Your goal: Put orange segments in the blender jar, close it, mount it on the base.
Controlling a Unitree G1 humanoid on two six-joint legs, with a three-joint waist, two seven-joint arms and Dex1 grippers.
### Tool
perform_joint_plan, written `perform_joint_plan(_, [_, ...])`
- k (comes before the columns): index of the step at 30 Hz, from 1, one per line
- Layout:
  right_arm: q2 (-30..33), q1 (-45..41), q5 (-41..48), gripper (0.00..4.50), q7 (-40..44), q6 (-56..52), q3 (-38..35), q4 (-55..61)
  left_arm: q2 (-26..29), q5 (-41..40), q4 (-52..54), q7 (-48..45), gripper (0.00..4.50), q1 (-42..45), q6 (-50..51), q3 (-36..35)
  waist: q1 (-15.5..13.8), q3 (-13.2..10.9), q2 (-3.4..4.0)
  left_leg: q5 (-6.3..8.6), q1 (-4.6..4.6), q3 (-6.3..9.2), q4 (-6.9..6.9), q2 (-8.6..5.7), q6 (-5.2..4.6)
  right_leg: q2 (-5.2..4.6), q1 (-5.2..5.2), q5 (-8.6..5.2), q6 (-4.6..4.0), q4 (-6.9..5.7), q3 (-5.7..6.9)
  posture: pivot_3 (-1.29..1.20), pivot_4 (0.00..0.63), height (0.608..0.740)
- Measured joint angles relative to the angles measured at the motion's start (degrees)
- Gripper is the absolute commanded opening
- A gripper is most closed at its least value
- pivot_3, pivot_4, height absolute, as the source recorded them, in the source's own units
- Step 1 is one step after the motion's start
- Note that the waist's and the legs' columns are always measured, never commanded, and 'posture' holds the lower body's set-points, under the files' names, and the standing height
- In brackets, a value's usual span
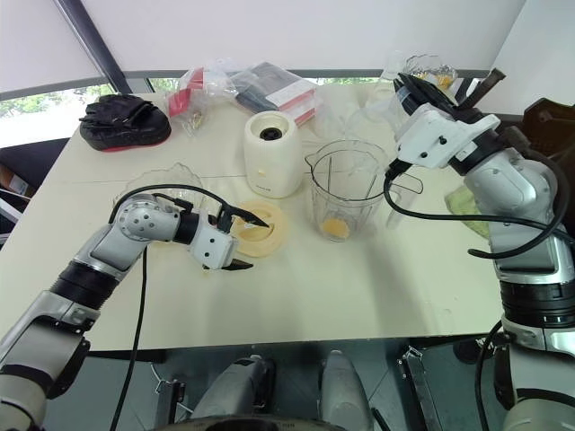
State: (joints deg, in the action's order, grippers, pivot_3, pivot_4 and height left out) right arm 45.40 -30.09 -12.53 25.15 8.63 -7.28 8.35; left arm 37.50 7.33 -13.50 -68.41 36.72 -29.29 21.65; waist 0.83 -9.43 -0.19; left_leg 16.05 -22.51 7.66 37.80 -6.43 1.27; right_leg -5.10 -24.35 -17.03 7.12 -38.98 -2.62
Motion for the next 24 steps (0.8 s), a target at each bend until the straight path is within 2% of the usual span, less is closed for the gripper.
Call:
perform_joint_plan(7, [-4.19,0.37,4.42,0.03,-0.76,-9.61,-2.79,0.49,0.0,0.04,0.0,-0.08,4.5,-0.03,0.01,0.02,-0.05,0.0,0.0,0.0,0.0,0.0,0.02,0.0,0.0,0.0,0.01,0.0,0.0,-0.01,0.0,0.0,0.15,0.74])
perform_joint_plan(14, [-11.93,0.82,15.4,0.03,-5.92,-28.22,-12.9,0.03,0.14,0.39,-0.02,-0.09,4.5,-0.02,0.0,0.02,-0.12,0.0,-0.01,0.0,0.0,0.02,0.05,-0.01,0.0,-0.02,0.03,0.0,0.0,-0.04,-0.01,0.0,0.15,0.74])
perform_joint_plan(19, [-17.97,-0.72,23.02,0.03,-13.92,-36.97,-22.25,-2.87,0.68,0.95,-1.03,-0.18,4.5,0.02,-1.03,0.05,0.03,0.01,0.01,0.0,0.0,0.03,0.05,0.0,0.0,-0.02,0.01,0.0,0.0,-0.07,-0.01,0.0,0.15,0.74])
perform_joint_plan(24, [-22.57,-1.89,27.83,0.03,-22.54,-39.36,-29.32,-4.86,1.31,1.0,-1.14,-0.51,4.5,0.04,-1.55,0.09,0.14,0.02,0.02,0.0,0.0,0.02,0.04,0.0,0.0,-0.03,-0.01,0.0,0.0,-0.11,-0.02,0.0,0.15,0.74])
